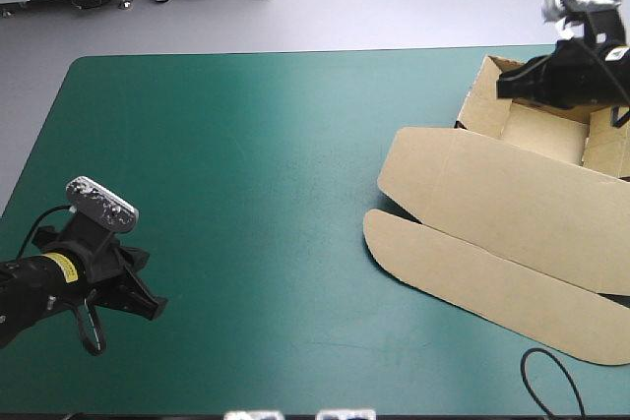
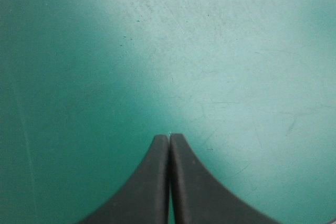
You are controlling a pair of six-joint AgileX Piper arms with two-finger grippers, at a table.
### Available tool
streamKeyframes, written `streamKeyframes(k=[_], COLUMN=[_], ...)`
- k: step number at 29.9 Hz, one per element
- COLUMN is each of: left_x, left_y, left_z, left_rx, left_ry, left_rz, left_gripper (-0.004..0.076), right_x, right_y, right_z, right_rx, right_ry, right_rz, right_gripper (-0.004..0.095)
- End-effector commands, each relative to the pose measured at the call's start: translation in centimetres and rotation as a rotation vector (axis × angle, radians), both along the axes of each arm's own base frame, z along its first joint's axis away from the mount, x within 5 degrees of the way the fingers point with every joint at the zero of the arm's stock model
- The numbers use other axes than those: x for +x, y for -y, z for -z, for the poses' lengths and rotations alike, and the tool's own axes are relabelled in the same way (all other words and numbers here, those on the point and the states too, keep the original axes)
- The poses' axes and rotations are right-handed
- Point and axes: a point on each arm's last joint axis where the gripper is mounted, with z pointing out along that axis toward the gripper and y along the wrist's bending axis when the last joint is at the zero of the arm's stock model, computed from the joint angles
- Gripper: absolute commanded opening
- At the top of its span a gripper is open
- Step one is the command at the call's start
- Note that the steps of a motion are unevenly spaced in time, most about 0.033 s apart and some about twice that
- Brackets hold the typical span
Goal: Fold the box
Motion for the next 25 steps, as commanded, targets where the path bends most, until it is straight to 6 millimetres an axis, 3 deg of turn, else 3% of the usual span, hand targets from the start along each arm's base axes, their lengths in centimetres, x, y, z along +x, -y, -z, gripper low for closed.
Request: streamKeyframes(k=[1,6,15,25], left_x=[0.2,0.2,-1.2,-3.2], left_y=[0.3,0.7,0.6,-0.2], left_z=[0.1,2.6,5.5,7.0], left_rx=[-0.050,-0.096,-0.178,-0.215], left_ry=[0.064,0.040,0.072,0.152], left_rz=[0.004,0.010,0.009,0.006], left_gripper=[-0.0009,-0.0009,-0.0009,-0.0009], right_x=[-4.0,-8.7,-15.9,-20.1], right_y=[-2.2,-3.4,-2.8,-2.6], right_z=[-0.6,1.4,6.7,13.0], right_rx=[-0.066,-0.129,-0.172,-0.202], right_ry=[0.055,0.064,0.155,0.141], right_rz=[-0.095,-0.173,-0.090,-0.072], right_gripper=[-0.0017,-0.0016,-0.0017,-0.0017])
